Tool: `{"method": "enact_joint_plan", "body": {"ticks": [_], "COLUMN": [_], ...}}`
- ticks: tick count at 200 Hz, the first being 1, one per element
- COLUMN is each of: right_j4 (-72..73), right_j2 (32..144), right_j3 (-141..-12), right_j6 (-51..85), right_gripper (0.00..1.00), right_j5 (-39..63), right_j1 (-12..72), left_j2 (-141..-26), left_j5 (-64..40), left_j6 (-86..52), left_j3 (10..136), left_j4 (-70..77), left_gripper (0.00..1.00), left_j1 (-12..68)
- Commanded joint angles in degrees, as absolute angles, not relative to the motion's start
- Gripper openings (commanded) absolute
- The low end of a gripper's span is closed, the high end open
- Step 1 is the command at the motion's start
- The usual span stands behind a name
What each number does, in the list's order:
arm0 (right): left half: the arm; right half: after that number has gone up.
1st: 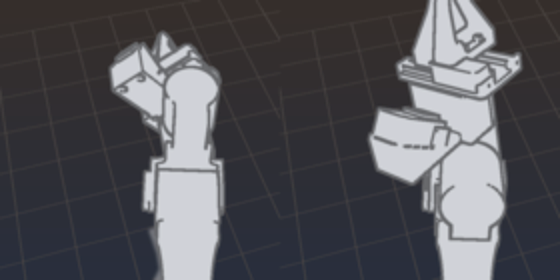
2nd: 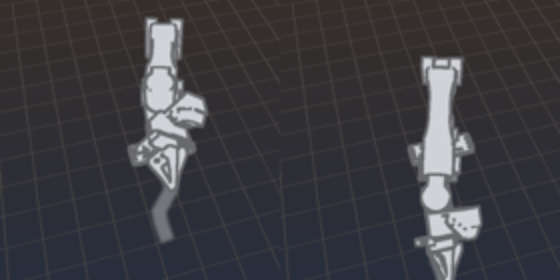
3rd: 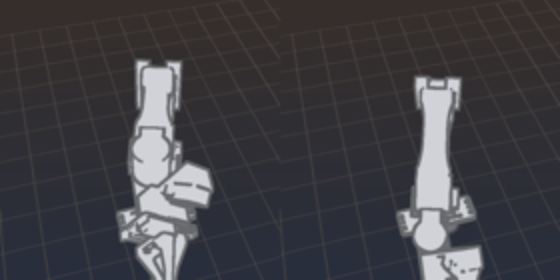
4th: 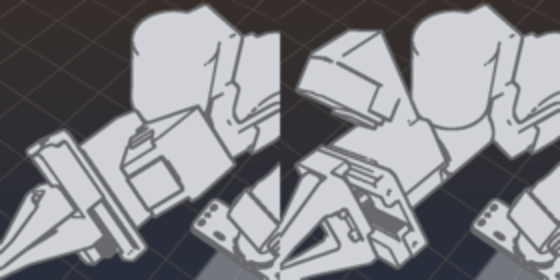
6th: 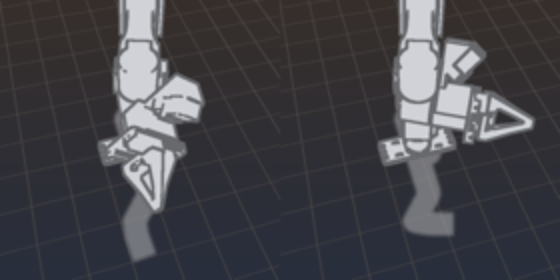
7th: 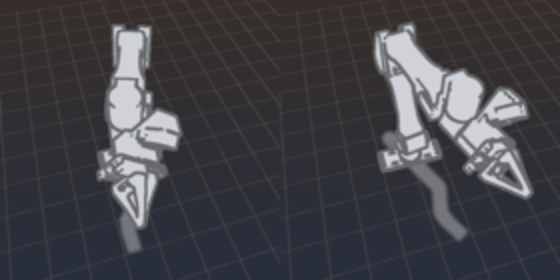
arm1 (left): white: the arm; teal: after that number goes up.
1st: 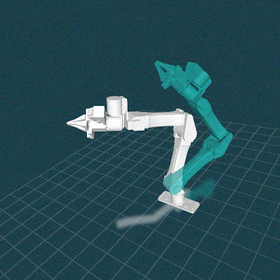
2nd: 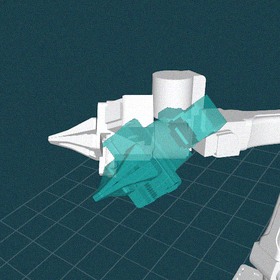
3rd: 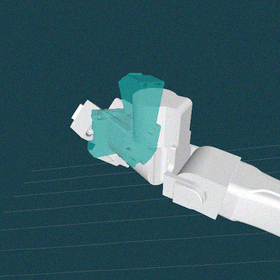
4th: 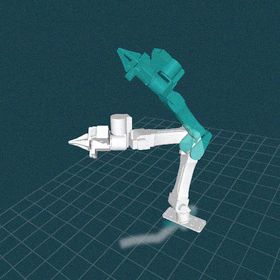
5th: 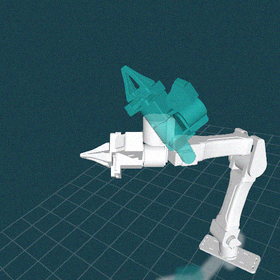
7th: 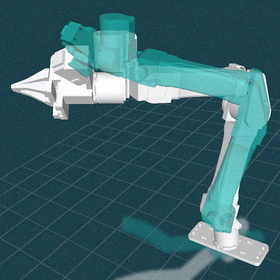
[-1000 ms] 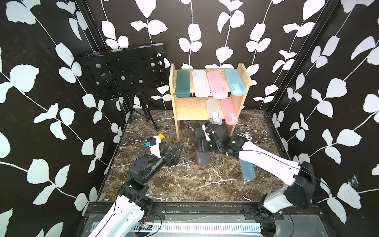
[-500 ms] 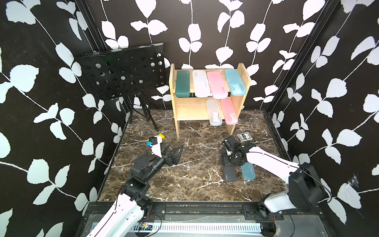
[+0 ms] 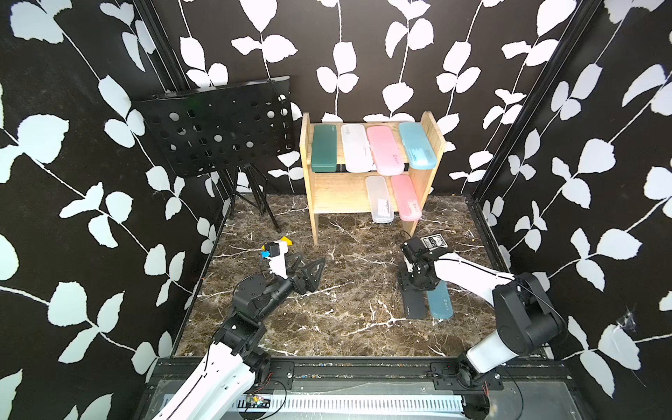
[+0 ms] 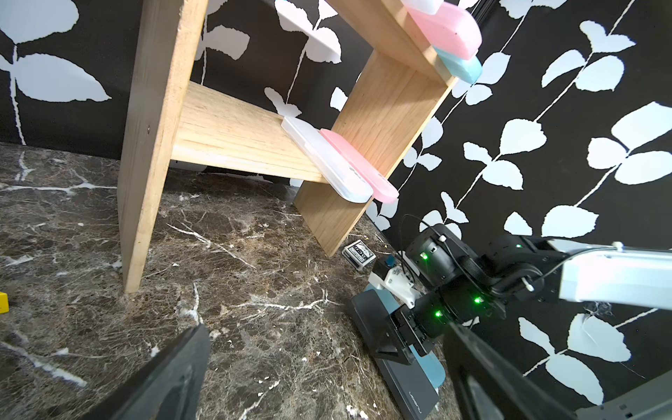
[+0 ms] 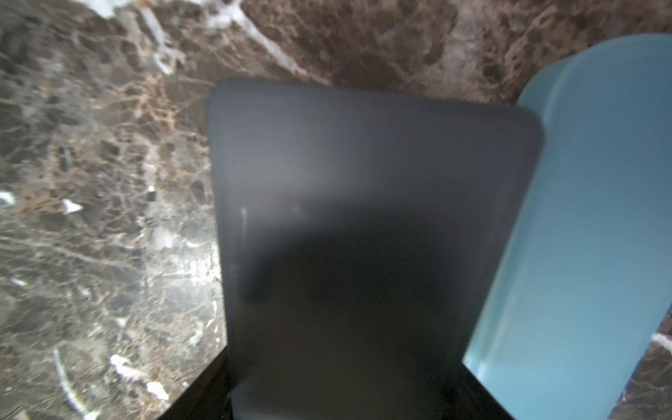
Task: Remove the pencil cases from the shelf
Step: Place the pencil case at the center of the board.
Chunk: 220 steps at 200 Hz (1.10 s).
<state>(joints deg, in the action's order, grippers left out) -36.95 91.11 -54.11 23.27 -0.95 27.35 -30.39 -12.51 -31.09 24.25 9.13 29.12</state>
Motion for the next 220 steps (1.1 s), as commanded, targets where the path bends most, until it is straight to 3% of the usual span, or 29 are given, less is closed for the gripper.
{"method": "enact_joint_plan", "body": {"ticks": [1, 31, 85, 125, 170, 199, 220], "right_j4": [-35.9, -35.3, -33.5, -32.2, -36.9, -41.4, -42.8], "right_j2": [92.3, 94.0, 92.2, 78.0, 61.8, 58.2, 57.2], "right_j3": [-53.5, -53.5, -52.0, -50.6, -53.6, -57.6, -59.4], "right_j6": [21.8, 21.4, 20.5, 22.4, 25.0, 26.5, 27.5], "right_gripper": [0.67, 0.72, 0.99, 0.99, 0.99, 0.99, 1.00], "right_j5": [-1.1, -1.9, -3.4, -3.0, -7.6, -8.0, -8.5], "right_j1": [27.1, 26.9, 26.8, 28.4, 29.0, 27.4, 26.9], "left_j2": [-30.6, -30.9, -31.5, -35.9, -55.7, -65.6, -72.5], "left_j5": [-12.6, -12.7, -15.2, -16.4, -25.7, -28.8, -28.4], "left_j6": [-31.2, -31.2, -30.7, -34.2, -45.9, -53.5, -53.9], "left_j3": [23.6, 23.9, 24.0, 25.8, 38.2, 42.6, 48.5], "left_j4": [10.0, 10.0, 10.0, 12.3, 13.4, 23.7, 21.9], "left_gripper": [0.99, 0.99, 0.98, 0.99, 0.99, 0.99, 0.99], "left_j1": [29.3, 29.3, 29.3, 29.3, 29.6, 30.5, 32.3]}}
